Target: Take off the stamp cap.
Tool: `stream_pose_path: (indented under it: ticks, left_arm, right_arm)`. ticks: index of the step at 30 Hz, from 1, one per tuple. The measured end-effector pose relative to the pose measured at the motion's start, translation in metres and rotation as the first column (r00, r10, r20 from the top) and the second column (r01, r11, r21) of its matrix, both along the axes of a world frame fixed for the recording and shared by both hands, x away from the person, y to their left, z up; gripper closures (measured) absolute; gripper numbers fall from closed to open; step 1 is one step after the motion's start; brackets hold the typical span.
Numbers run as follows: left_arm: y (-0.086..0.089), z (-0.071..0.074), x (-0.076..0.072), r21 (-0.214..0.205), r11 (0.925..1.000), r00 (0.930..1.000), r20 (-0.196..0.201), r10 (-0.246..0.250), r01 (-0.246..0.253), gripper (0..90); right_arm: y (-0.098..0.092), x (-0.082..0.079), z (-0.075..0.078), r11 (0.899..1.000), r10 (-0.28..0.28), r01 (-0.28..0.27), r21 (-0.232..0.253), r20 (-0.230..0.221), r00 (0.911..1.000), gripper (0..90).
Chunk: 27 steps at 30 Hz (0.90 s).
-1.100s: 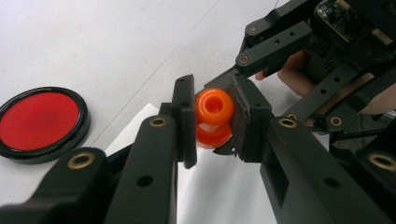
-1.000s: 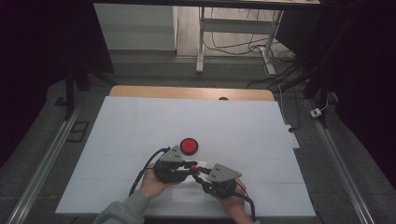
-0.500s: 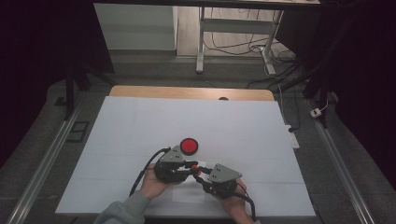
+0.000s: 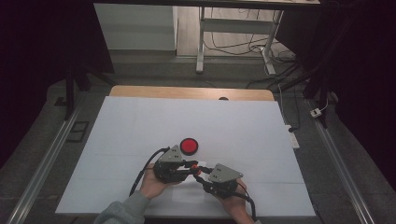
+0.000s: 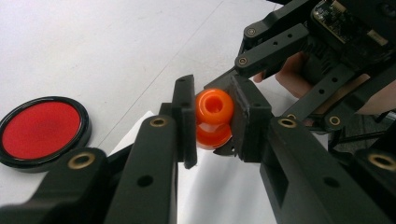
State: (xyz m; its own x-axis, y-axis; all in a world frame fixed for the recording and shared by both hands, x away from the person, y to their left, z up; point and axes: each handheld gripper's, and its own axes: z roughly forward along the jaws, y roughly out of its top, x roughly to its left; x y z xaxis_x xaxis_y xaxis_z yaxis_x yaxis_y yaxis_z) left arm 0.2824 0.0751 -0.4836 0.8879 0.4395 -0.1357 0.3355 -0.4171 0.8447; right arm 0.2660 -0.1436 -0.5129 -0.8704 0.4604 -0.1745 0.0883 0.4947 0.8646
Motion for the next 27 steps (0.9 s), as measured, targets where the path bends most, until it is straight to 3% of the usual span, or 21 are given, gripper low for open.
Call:
stream_pose_path:
  ticks: [4,6,8,9,10,12,14,27]
  left_arm:
    - [0.000,0.000,0.000,-0.006,1.0000,1.0000,0.004,0.000,0.000,72.6]
    - [0.002,0.002,-0.002,-0.029,0.9996,0.9996,0.027,0.007,-0.007,72.6]
    - [0.010,0.009,-0.001,-0.094,0.9953,0.9992,0.029,0.026,-0.023,72.7]
    - [0.016,0.013,0.000,-0.111,0.9932,0.9989,0.030,0.037,-0.033,72.7]
    - [0.017,0.014,0.000,-0.112,0.9930,0.9987,0.030,0.041,-0.037,72.7]
    - [0.018,0.013,0.000,-0.100,0.9944,0.9990,0.026,0.037,-0.034,72.7]
    - [0.015,0.011,0.000,-0.094,0.9953,0.9994,0.024,0.027,-0.024,72.6]
    - [0.013,0.010,0.000,-0.095,0.9954,0.9997,0.019,0.014,-0.012,72.5]
  right_arm:
    - [0.000,0.000,0.000,1.000,-0.004,0.005,0.013,-0.008,1.0000,64.7]
    - [-0.001,0.000,0.001,1.000,-0.006,0.006,0.021,-0.014,0.9999,64.7]
    - [0.000,0.002,-0.003,0.998,-0.014,0.013,-0.055,-0.019,0.9997,64.7]
    - [0.000,0.002,-0.006,0.998,-0.017,0.016,-0.065,-0.015,0.9998,64.7]
    - [-0.003,0.001,-0.007,1.000,-0.022,0.022,-0.010,-0.019,0.9996,64.7]
    - [-0.003,-0.001,0.002,0.999,-0.023,0.023,0.045,-0.014,0.9997,64.8]
    - [-0.002,-0.004,0.009,0.999,-0.023,0.022,0.031,0.022,0.9995,64.7]
    - [-0.011,0.002,0.002,0.998,-0.064,0.064,0.007,-0.010,0.9979,64.7]
